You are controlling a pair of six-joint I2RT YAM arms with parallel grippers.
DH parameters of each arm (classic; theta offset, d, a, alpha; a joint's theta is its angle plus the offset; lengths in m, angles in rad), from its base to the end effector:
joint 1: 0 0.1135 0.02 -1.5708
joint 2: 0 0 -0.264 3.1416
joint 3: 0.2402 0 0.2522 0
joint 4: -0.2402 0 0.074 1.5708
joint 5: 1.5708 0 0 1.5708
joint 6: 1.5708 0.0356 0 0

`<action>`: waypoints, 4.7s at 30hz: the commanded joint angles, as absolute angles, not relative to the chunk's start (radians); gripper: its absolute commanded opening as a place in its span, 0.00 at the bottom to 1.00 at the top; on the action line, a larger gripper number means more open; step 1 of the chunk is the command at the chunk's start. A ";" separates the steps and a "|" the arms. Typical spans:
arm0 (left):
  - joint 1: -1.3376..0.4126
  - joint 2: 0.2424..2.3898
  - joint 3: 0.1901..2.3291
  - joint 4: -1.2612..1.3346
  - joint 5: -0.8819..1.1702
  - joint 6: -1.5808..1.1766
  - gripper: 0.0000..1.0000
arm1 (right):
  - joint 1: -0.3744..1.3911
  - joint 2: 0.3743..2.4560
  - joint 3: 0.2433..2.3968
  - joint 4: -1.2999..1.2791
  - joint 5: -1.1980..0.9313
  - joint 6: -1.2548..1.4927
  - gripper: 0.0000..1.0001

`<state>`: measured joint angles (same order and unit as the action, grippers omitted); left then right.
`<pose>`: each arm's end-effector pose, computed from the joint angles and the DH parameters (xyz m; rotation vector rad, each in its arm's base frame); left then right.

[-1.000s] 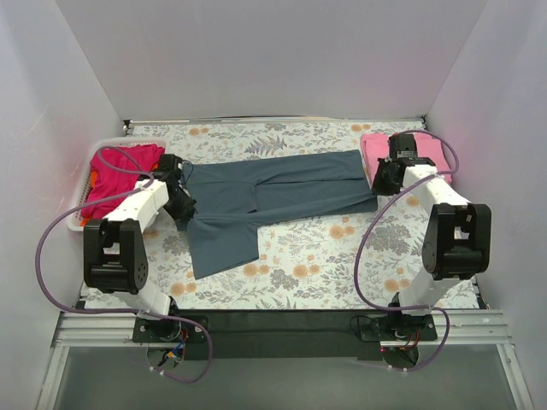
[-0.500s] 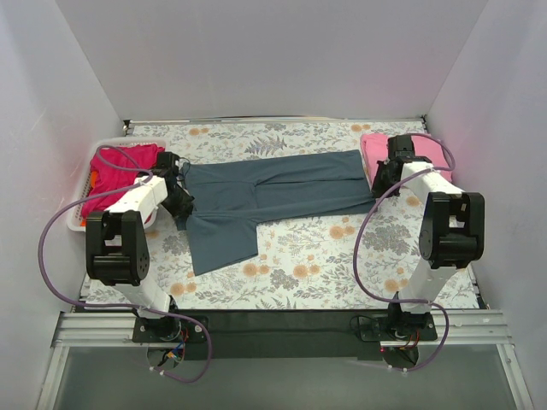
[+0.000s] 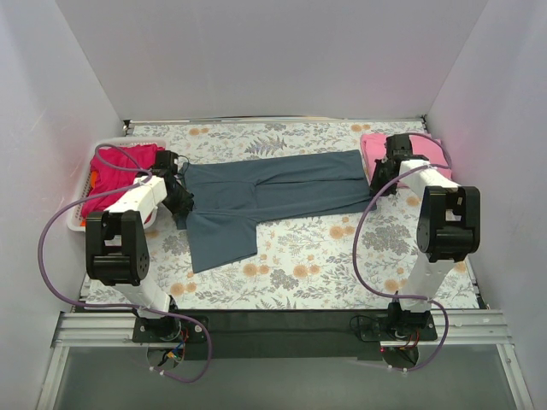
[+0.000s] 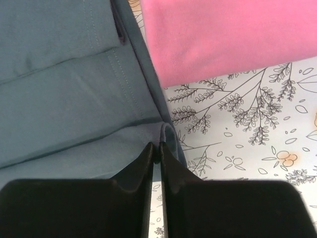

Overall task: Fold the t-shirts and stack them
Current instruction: Fold the tshirt

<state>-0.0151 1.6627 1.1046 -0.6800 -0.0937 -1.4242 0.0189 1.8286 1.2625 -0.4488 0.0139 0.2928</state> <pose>0.3195 -0.0015 0.1941 -1.8451 2.1362 -0.2129 0.3840 0.0068 0.1949 0.3585 2.5637 0.0969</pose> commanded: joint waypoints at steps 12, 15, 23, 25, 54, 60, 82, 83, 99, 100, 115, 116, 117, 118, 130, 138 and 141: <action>-0.014 1.487 1.143 -0.698 -0.064 -1.407 0.61 | 0.026 1.697 1.250 -0.407 -0.064 0.308 0.48; -0.037 1.395 1.094 -0.736 -0.057 -1.411 0.72 | 0.060 1.628 1.194 -0.394 -0.090 0.310 0.56; -0.097 1.161 0.901 -0.859 -0.052 -1.457 0.79 | 0.239 1.444 1.060 -0.382 -0.112 0.307 0.65; -0.113 1.117 0.865 -0.883 -0.055 -1.471 0.79 | 0.308 1.421 1.046 -0.374 -0.129 0.319 0.65; -0.241 1.181 0.661 -0.882 -0.020 -1.540 0.79 | 0.876 1.779 1.144 -0.209 -0.287 0.482 0.64; -0.247 1.203 0.657 -0.871 -0.018 -1.537 0.79 | 0.893 1.812 1.157 -0.209 -0.291 0.477 0.64; -0.249 1.275 0.664 -0.819 -0.081 -1.509 0.72 | 0.904 1.884 1.241 -0.233 -0.271 0.503 0.61; -0.249 1.285 0.666 -0.807 -0.081 -1.506 0.72 | 0.905 1.893 1.244 -0.236 -0.273 0.508 0.61; -0.249 1.365 0.661 -0.769 -0.069 -1.491 0.35 | 0.913 1.999 1.273 -0.252 -0.336 0.546 0.49; -0.249 1.365 0.660 -0.764 -0.066 -1.490 0.34 | 0.913 2.002 1.272 -0.253 -0.337 0.545 0.48; -0.249 1.353 0.710 -0.756 -0.006 -1.482 0.20 | 0.928 2.037 1.302 -0.302 -0.379 0.546 0.38; -0.249 1.353 0.713 -0.755 -0.003 -1.482 0.20 | 0.930 2.040 1.307 -0.304 -0.374 0.546 0.38; -0.249 1.353 0.718 -0.755 -0.003 -1.482 0.20 | 0.928 2.043 1.308 -0.305 -0.371 0.545 0.37; -0.249 1.353 0.721 -0.755 -0.002 -1.482 0.20 | 0.928 2.048 1.312 -0.307 -0.370 0.543 0.35; -0.249 1.292 0.836 -0.709 -0.066 -1.513 0.14 | 0.839 1.980 1.397 -0.324 -0.288 0.480 0.01; -0.249 1.396 1.023 -0.632 -0.112 -1.433 0.14 | 0.730 2.005 1.522 -0.334 -0.319 0.449 0.01; -0.247 1.463 1.092 -0.597 -0.144 -1.394 0.14 | 0.712 2.032 1.572 -0.336 -0.330 0.446 0.01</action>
